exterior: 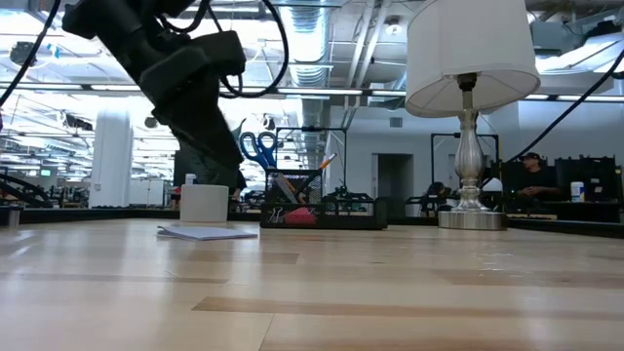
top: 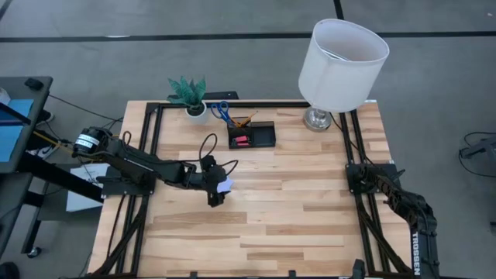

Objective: Pick and place office supplies into organizer
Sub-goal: Put the white sticky notes into the desk organizer

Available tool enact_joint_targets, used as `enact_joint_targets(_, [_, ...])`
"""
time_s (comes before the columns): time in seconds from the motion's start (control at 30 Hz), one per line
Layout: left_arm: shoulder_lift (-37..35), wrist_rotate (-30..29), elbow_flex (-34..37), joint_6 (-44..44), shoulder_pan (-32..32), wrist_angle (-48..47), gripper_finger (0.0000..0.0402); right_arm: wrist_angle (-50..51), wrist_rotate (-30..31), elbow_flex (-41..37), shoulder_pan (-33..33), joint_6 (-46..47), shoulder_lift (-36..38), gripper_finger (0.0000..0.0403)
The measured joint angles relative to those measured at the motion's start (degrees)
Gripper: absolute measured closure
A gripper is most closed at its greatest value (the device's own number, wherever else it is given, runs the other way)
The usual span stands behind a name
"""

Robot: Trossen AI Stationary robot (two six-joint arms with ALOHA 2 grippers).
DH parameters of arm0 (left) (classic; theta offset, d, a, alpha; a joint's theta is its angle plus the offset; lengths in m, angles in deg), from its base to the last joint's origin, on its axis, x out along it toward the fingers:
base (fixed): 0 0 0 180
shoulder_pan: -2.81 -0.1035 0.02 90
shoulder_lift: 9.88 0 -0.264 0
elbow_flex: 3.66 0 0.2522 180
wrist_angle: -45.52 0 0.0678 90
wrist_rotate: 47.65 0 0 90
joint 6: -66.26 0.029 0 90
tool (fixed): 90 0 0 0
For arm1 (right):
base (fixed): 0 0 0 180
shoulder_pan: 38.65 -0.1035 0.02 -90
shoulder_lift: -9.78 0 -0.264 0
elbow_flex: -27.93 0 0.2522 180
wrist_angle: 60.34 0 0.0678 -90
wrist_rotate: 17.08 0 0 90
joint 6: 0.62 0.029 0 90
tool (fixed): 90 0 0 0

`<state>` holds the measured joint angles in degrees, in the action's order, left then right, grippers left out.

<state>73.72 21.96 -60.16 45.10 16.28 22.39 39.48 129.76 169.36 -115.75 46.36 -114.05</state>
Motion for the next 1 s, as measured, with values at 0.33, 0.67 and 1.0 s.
enact_joint_targets(0.33, [0.0, 0.2, 0.0, -10.6, 0.0, 3.7, 0.0005, 0.0, -1.3, 0.0, 0.0, 1.0, 0.0, 0.0285])
enact_joint_targets(0.67, [0.0, 10.9, 0.0, -6.6, -1.8, -2.0, 0.0005, 0.0, -1.3, 0.0, 0.7, 1.1, 0.0, 0.0285])
enact_joint_targets(1.0, [0.0, 13.7, 0.0, 12.4, -2.9, -13.2, 0.0005, 0.0, -1.6, 0.0, 2.7, 1.2, 0.0, 0.0285])
